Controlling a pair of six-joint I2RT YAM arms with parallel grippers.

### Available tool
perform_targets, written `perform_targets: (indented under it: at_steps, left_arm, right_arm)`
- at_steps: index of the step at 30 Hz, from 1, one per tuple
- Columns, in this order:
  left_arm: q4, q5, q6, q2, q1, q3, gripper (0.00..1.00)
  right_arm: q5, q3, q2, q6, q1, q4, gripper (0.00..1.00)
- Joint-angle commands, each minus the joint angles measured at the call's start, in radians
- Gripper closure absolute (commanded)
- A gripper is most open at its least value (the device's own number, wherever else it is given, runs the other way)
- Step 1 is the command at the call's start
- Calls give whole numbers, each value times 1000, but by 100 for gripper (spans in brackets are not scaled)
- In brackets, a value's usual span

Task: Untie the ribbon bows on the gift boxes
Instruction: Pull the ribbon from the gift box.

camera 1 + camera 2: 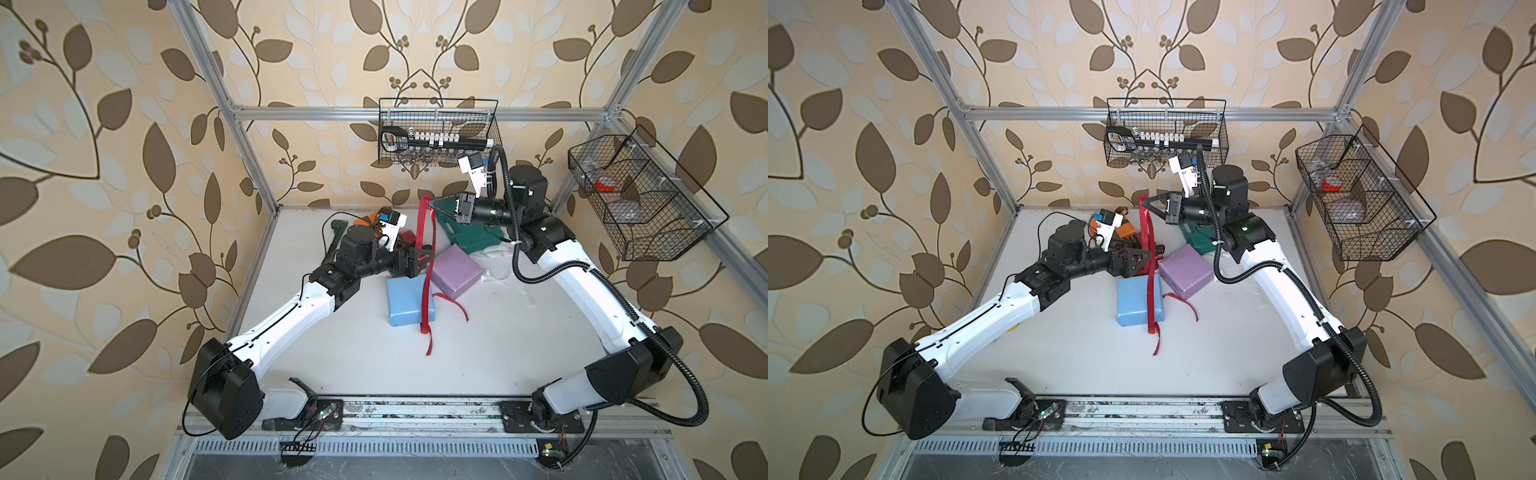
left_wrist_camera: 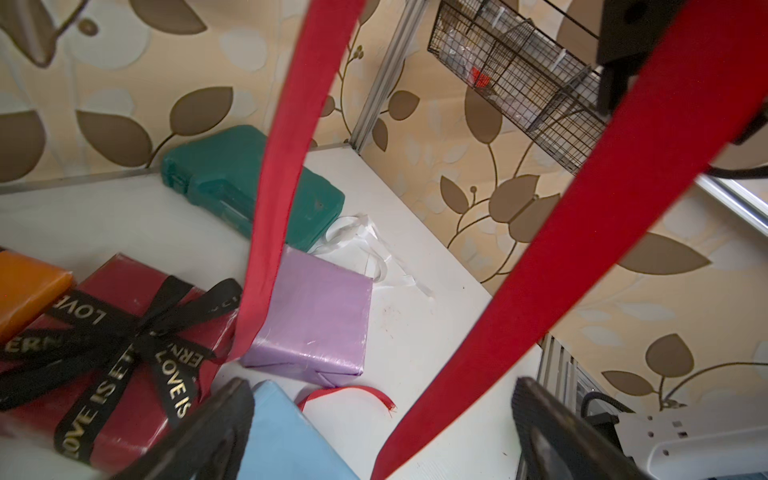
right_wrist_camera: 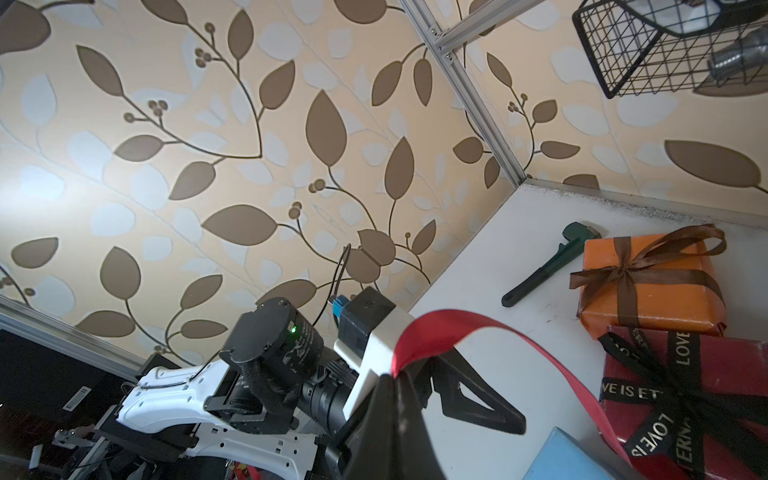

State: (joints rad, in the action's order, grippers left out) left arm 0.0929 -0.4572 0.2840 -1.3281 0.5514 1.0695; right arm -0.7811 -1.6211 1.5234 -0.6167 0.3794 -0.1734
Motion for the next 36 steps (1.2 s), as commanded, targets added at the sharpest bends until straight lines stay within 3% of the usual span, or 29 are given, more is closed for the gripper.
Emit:
perform_targets:
  at_steps: [1,5,10,15,27,33,34,36]
  left_arm:
    - [141,-42,-62,-8,18,50,1]
    - [142,29,-98,-16,41,54,1]
    - [163,253,-135,-22,41,34,1]
    - [177,361,-186,-89,38,83,1]
    - [212,228,-198,-222,-23,189,4]
    - [220,56,-141,-233,-90,200,38]
    - [218,36,-144,-232,-90,198,46]
    - [214,-4,-143,-230,-90,197,82]
  right_arm:
    - [19,-45,12,9,1,5,100]
    - [13,-45,15,0,2,19,100]
    - [5,-30,-1,-15,2,31,100]
    - [-12,-17,-16,-32,3,45,100]
    - [-27,-10,-34,-27,0,34,100]
    - [-29,-10,-40,-17,-6,20,100]
    - [-29,-9,-40,-17,-7,20,100]
    - [-30,-8,-37,-18,-11,22,100]
